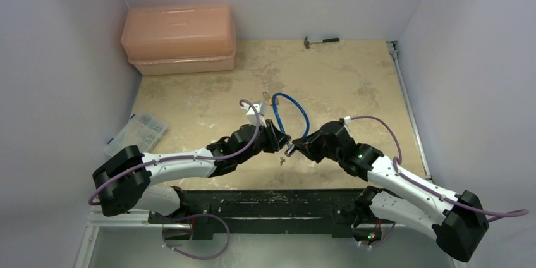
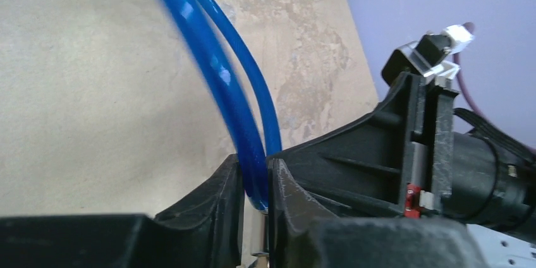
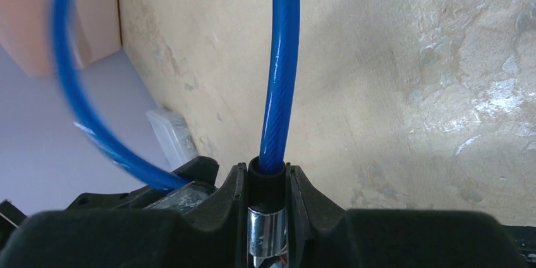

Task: Unlock with the key

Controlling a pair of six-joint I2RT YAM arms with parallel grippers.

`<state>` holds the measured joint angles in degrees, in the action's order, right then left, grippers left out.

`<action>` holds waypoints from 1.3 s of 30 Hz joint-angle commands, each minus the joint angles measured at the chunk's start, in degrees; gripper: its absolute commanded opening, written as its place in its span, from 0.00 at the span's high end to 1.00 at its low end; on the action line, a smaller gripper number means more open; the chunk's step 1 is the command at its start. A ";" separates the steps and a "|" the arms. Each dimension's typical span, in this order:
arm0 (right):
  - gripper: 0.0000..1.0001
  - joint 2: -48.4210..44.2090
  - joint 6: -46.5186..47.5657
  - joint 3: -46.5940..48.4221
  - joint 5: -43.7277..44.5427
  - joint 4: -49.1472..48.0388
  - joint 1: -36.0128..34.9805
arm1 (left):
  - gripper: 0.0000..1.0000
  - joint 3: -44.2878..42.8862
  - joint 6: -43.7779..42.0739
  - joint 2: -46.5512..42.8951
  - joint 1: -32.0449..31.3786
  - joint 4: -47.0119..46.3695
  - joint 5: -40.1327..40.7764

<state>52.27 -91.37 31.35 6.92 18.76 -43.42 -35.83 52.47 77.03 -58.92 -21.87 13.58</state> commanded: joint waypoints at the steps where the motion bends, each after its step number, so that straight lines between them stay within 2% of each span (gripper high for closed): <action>1: 1.00 -3.01 2.36 0.18 1.91 -4.02 0.26 | 0.92 0.02 0.49 0.25 0.29 -3.67 -1.05; 2: 1.00 -3.27 2.67 0.02 2.26 -4.01 0.26 | 0.99 -0.17 0.78 0.16 0.29 -3.35 -1.18; 3: 1.00 -3.51 3.22 -0.02 2.41 -4.19 0.29 | 1.00 -0.32 1.14 0.02 0.29 -2.74 -1.12; 10: 1.00 -3.05 9.97 1.13 3.28 -4.87 0.27 | 1.00 2.03 5.09 -3.95 0.29 -2.77 1.39; 20: 1.00 -0.94 17.29 4.57 6.91 2.53 0.28 | 1.00 6.78 11.24 -11.47 1.37 -6.58 5.71; 29: 1.00 0.55 24.84 9.60 14.38 6.03 0.61 | 1.00 4.74 5.42 -13.57 4.55 2.59 6.62; 39: 1.00 11.01 41.05 18.91 15.54 4.46 6.75 | 1.00 4.10 -3.26 -11.82 15.89 9.04 2.52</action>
<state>60.62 -59.22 45.54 20.10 26.33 -38.76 -29.26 54.41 64.75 -47.57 -14.00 18.04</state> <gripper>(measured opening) 0.246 0.127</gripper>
